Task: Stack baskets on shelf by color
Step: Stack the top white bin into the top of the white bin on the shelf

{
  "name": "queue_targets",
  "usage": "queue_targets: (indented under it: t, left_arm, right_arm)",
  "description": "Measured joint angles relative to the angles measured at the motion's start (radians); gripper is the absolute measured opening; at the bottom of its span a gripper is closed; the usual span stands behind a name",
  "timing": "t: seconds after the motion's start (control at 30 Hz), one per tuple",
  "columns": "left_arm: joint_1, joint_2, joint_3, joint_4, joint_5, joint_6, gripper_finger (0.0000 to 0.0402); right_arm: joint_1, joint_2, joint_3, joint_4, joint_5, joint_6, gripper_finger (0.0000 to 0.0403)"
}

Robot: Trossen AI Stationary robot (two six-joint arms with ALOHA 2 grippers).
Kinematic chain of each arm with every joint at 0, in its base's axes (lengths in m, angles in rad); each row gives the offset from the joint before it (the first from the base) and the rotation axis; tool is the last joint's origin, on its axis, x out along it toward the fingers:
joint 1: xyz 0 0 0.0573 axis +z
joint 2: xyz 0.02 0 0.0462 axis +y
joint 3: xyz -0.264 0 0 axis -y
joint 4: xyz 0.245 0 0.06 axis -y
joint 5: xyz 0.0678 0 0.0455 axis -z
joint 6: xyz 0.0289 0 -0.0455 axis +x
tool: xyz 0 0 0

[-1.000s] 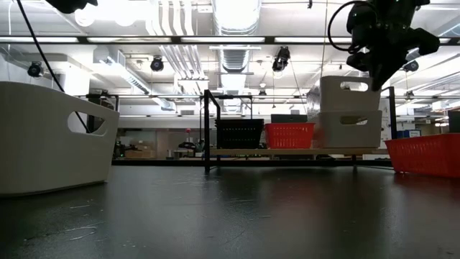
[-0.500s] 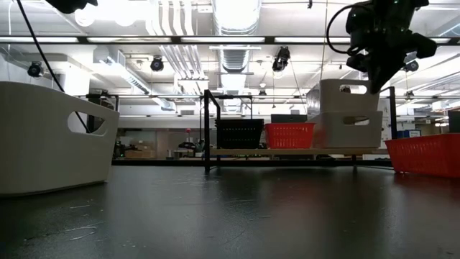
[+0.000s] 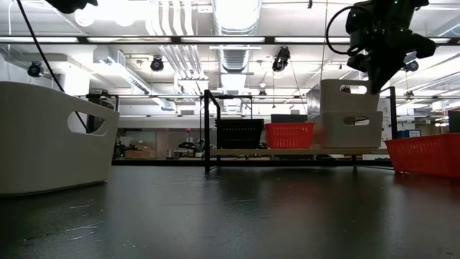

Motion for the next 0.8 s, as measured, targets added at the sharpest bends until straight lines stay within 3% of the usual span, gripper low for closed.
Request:
queue_targets:
  t: [0.8]
  left_arm:
    - [0.0,0.001,-0.004,-0.001,0.0,0.003,0.0143]
  right_arm:
    - [0.0,0.0,0.0,-0.002,0.0,0.048,0.0011]
